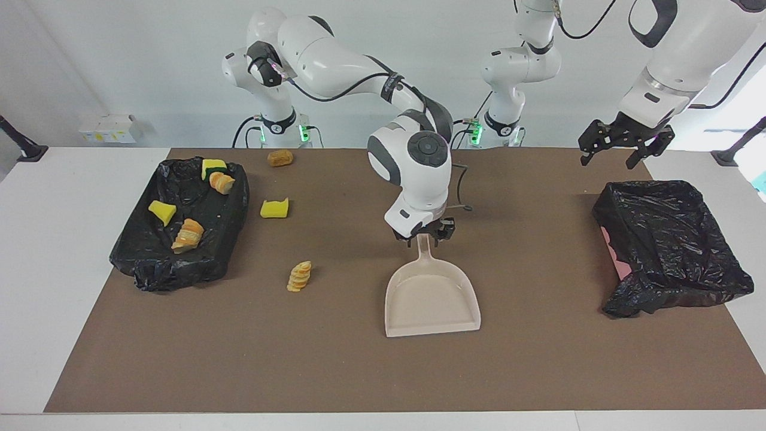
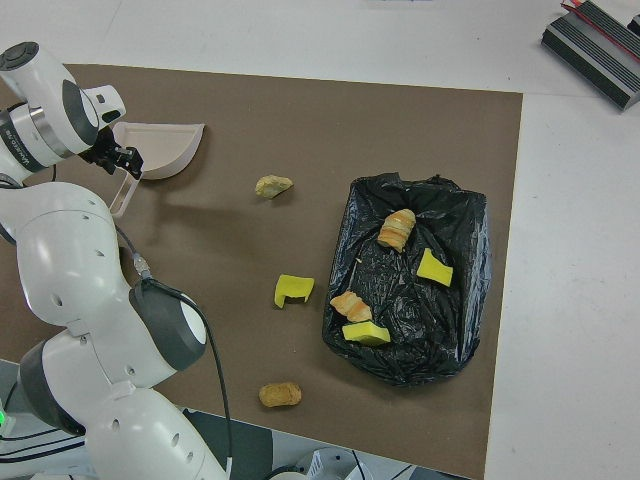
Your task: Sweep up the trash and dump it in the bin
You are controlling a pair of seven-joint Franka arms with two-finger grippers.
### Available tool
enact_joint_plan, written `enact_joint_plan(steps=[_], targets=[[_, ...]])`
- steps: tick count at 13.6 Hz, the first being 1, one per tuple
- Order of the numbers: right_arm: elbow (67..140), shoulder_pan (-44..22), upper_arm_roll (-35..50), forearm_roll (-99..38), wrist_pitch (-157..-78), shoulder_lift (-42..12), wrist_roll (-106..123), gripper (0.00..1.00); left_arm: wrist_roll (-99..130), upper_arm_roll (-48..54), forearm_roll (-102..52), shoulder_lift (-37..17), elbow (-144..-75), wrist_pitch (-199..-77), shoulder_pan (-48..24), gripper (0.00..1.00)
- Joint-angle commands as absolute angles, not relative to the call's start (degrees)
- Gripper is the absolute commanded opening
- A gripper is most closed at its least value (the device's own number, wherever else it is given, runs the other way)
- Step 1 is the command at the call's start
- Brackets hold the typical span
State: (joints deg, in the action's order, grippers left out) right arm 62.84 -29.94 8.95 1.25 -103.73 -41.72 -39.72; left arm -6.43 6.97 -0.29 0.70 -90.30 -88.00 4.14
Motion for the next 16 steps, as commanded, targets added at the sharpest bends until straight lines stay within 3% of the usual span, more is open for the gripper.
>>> enact_joint_plan(steps=[1,5,7,11,13,16], targets=[[68.9,-28.7,8.8,1.0,-101.8,-35.3,-38.9,0.98,-7.1,7.0,0.8,1.5,-90.7,-87.5,4.4,1.00],[79.1,-28.4,8.9,-2.8,-97.3,-22.1,-38.0,1.00,-7.8,6.7,0.9,1.6,-90.1,-88.2,4.5,1.00],[89.1,-29.8,9.1,-3.0,-96.8,-13.1,-38.2,1.00,-8.0,6.7,0.9,1.6,-90.1,-88.2,4.5,1.00],[112.1,-36.4,9.1,-7.4,-108.8,0.4,-39.7,1.00,-7.6,7.4,0.6,1.6,-89.8,-88.2,3.4,1.00],[118.2,-37.9,9.1,-9.0,-111.4,4.1,-39.6,1.00,-7.6,8.8,0.5,1.7,-90.1,-88.2,3.1,1.00],[121.8,-40.0,9.1,-11.2,-112.1,4.5,-38.9,1.00,-7.6,11.7,1.1,0.7,-90.3,-88.3,1.9,1.00]])
